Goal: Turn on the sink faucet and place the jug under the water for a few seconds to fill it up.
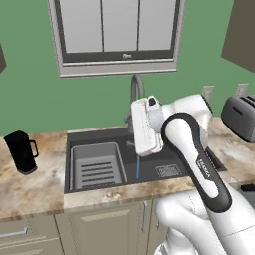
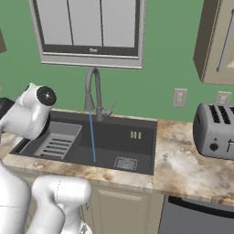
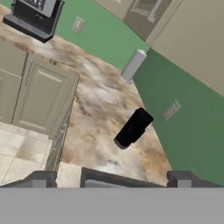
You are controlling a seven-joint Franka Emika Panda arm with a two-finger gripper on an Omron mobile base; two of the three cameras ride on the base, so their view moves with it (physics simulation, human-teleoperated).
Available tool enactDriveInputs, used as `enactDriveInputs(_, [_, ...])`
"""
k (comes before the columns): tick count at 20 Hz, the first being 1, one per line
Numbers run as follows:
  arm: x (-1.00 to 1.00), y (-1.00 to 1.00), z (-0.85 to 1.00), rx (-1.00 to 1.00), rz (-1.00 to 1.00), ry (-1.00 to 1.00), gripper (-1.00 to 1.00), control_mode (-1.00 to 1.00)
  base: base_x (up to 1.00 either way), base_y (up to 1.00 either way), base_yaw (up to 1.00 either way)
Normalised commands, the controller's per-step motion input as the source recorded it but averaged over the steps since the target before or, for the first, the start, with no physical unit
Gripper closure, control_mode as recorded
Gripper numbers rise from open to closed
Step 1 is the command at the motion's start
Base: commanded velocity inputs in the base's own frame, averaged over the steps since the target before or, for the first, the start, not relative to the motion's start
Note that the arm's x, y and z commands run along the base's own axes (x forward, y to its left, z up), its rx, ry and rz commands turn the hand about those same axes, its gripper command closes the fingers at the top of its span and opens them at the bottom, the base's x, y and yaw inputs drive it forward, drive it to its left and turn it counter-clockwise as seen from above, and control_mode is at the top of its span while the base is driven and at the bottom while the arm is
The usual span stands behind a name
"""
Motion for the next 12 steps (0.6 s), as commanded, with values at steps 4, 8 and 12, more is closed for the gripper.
enactDriveInputs(4, [-0.02, 0.91, -0.45, -0.05, 0.13, 0.00, -1.00, -1.00, 0.00, 0.00, 0.00])
enactDriveInputs(8, [0.00, 0.90, -0.39, -0.01, 0.09, 0.01, -1.00, -1.00, 0.00, 0.00, 0.00])
enactDriveInputs(12, [0.14, 0.80, -0.30, 0.00, 0.02, 0.04, -1.00, -1.00, 0.00, 0.00, 0.00])
